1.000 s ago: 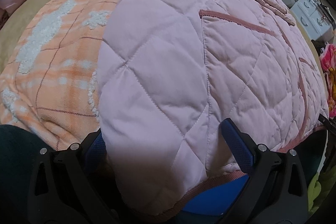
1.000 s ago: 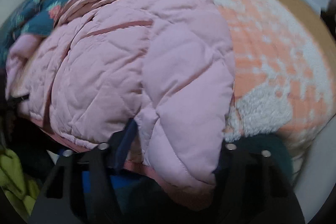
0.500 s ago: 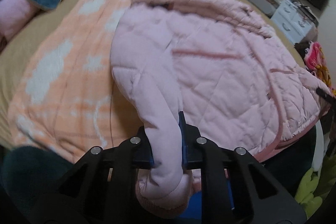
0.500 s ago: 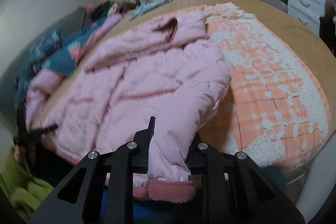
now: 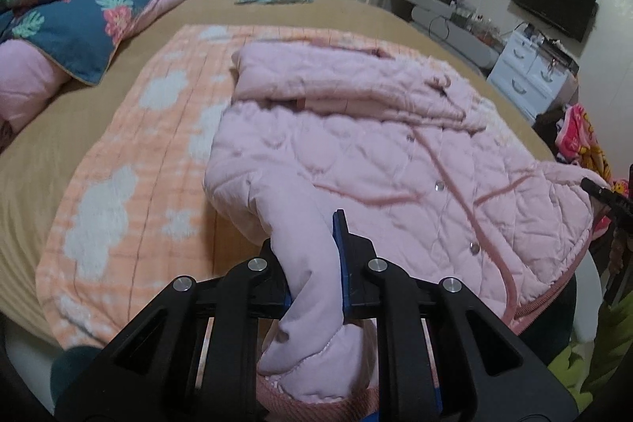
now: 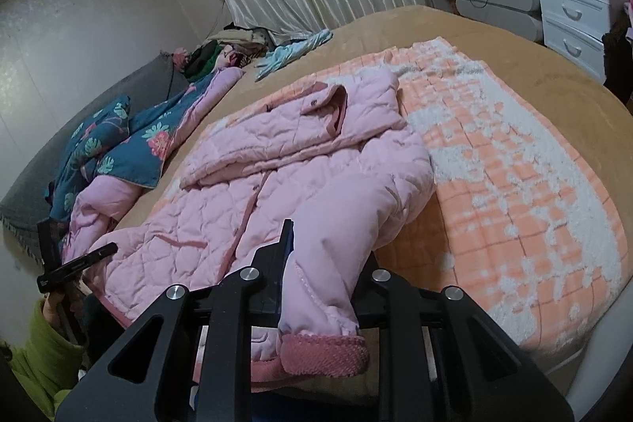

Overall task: Fold large clothes
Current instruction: 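Carry the hem with both tools over toward the collar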

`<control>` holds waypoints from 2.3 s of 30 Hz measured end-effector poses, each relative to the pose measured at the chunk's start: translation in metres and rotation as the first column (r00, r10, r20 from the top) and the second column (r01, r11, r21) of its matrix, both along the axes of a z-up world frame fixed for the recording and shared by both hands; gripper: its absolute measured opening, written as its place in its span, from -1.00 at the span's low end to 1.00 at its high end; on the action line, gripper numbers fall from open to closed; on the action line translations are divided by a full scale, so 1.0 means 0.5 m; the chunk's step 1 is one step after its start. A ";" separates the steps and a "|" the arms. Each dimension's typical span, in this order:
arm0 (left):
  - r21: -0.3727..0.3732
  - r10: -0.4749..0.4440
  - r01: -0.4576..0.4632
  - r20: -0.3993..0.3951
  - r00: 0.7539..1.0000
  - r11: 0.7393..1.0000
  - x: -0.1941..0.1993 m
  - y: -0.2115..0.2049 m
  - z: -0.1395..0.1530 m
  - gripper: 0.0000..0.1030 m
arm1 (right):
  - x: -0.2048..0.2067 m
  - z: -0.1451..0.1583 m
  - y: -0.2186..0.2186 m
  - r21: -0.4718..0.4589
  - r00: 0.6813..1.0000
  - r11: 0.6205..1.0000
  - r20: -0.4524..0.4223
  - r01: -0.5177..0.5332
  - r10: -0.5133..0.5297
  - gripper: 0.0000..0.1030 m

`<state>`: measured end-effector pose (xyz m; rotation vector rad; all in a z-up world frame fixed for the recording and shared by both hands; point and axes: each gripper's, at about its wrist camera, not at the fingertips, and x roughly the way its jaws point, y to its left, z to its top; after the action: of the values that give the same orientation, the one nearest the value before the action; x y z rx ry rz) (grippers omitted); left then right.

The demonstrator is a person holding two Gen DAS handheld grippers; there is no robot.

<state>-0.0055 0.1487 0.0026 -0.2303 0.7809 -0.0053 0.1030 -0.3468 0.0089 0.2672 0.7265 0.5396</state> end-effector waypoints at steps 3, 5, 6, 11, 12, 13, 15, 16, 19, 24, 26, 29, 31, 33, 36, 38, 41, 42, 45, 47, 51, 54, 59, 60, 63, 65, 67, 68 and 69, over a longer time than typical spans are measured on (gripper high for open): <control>0.012 -0.006 0.005 0.024 1.000 1.000 0.011 -0.004 0.017 -0.82 | 0.018 0.004 -0.006 0.041 1.000 0.999 -0.019 0.016 -0.015 -0.62; 0.014 -0.011 0.010 0.034 0.999 1.000 0.016 -0.006 0.025 -0.82 | 0.027 0.009 -0.007 0.053 1.000 0.998 -0.023 0.019 -0.018 -0.62; 0.020 -0.015 0.014 0.043 0.999 1.000 0.021 -0.008 0.032 -0.82 | 0.032 0.014 -0.004 0.055 1.000 0.998 -0.021 0.017 -0.015 -0.62; 0.032 -0.020 0.017 0.072 0.997 0.999 0.040 -0.006 0.056 -0.82 | 0.053 0.038 0.010 0.051 1.000 0.999 -0.007 0.002 -0.001 -0.62; 0.037 -0.020 0.018 0.077 0.997 0.999 0.044 -0.008 0.059 -0.82 | 0.059 0.044 0.012 0.054 1.000 0.999 -0.005 -0.003 0.003 -0.62; 0.042 -0.022 0.019 0.083 0.996 0.999 0.049 -0.008 0.063 -0.82 | 0.063 0.050 0.014 0.056 1.000 0.998 -0.002 -0.004 0.005 -0.62; 0.041 -0.019 0.016 0.095 0.995 0.999 0.059 -0.007 0.071 -0.82 | 0.071 0.060 0.017 0.056 1.000 0.998 0.005 -0.008 0.007 -0.62; 0.041 -0.018 0.014 0.101 0.995 0.999 0.062 -0.006 0.074 -0.82 | 0.075 0.064 0.019 0.056 1.000 0.998 0.008 -0.008 0.008 -0.62; 0.036 -0.012 0.007 0.121 0.993 0.999 0.074 -0.001 0.088 -0.82 | 0.087 0.077 0.023 0.063 1.000 0.998 0.013 -0.006 0.005 -0.62; 0.036 -0.010 0.005 0.147 0.989 0.999 0.094 0.002 0.113 -0.82 | 0.106 0.099 0.026 0.070 1.000 0.998 0.024 0.004 -0.005 -0.63; 0.042 -0.014 0.007 0.161 0.987 0.999 0.103 0.001 0.128 -0.82 | 0.115 0.109 0.027 0.075 1.000 0.997 0.028 0.002 -0.004 -0.63; 0.044 -0.013 0.005 0.180 0.984 0.999 0.117 0.003 0.147 -0.82 | 0.125 0.124 0.028 0.076 0.999 0.997 0.037 0.005 -0.008 -0.63; 0.047 -0.007 -0.002 0.190 0.982 0.999 0.127 0.006 0.159 -0.82 | 0.135 0.137 0.030 0.078 0.999 0.997 0.045 0.007 -0.010 -0.63; 0.051 -0.003 -0.007 0.198 0.980 0.999 0.138 0.008 0.168 -0.82 | 0.146 0.150 0.032 0.075 0.999 0.997 0.051 0.010 -0.014 -0.63; 0.051 0.009 -0.020 0.214 0.977 0.999 0.159 0.020 0.186 -0.82 | 0.165 0.171 0.032 0.083 0.998 0.996 0.054 0.015 -0.019 -0.63; 0.047 0.019 -0.030 0.220 0.975 0.998 0.170 0.029 0.194 -0.82 | 0.178 0.186 0.033 0.084 0.998 0.996 0.060 0.018 -0.023 -0.63; 0.037 0.032 -0.042 0.229 0.973 0.998 0.186 0.041 0.208 -0.82 | 0.198 0.205 0.036 0.087 0.997 0.996 0.065 0.024 -0.030 -0.64; 0.035 0.037 -0.046 0.232 0.972 0.998 0.191 0.044 0.212 -0.82 | 0.209 0.211 0.037 0.089 0.997 0.996 0.064 0.027 -0.033 -0.64; 0.056 0.049 -0.065 0.243 0.969 0.996 0.214 0.048 0.224 -0.82 | 0.235 0.218 0.037 0.096 0.998 0.995 0.054 0.039 -0.044 -0.64; 0.062 0.056 -0.073 0.248 0.967 0.995 0.229 0.050 0.227 -0.82 | 0.254 0.218 0.033 0.110 0.998 0.993 0.041 0.052 -0.057 -0.64; 0.084 0.072 -0.096 0.247 0.966 0.992 0.255 0.057 0.225 -0.81 | 0.292 0.216 0.028 0.146 0.997 0.986 0.006 0.075 -0.076 -0.64; 0.095 0.081 -0.107 0.247 0.966 0.990 0.272 0.063 0.221 -0.81 | 0.320 0.209 0.025 0.156 0.995 0.983 -0.022 0.099 -0.097 -0.64; 0.088 0.101 -0.125 0.235 0.967 0.988 0.300 0.083 0.214 -0.79 | 0.352 0.202 0.037 0.066 0.989 0.987 -0.013 0.148 -0.147 -0.64; 0.086 0.105 -0.128 0.232 0.967 0.988 0.305 0.086 0.213 -0.79 | 0.359 0.198 0.037 0.073 0.989 0.986 -0.022 0.150 -0.149 -0.64; 0.073 0.115 -0.133 0.216 0.970 0.988 0.327 0.100 0.206 -0.78 | 0.382 0.190 0.037 0.077 0.988 0.985 -0.038 0.154 -0.151 -0.63; 0.078 0.119 -0.138 0.208 0.971 0.987 0.343 0.106 0.200 -0.78 | 0.400 0.184 0.036 0.083 0.987 0.984 -0.053 0.159 -0.155 -0.63; 0.074 0.129 -0.146 0.196 0.972 0.987 0.359 0.113 0.190 -0.77 | 0.422 0.174 0.033 0.096 0.984 0.981 -0.083 0.166 -0.158 -0.63; 0.070 0.134 -0.149 0.192 0.972 0.986 0.367 0.116 0.186 -0.77 | 0.432 0.170 0.032 0.100 0.983 0.981 -0.094 0.169 -0.160 -0.63; 0.068 0.139 -0.154 0.186 0.973 0.986 0.377 0.119 0.181 -0.77 | 0.443 0.166 0.031 0.102 0.982 0.980 -0.104 0.169 -0.159 -0.63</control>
<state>0.1831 0.2083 0.0932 -0.2056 0.5802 0.1439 0.3245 -0.3311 0.0921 0.4549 0.7609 0.4122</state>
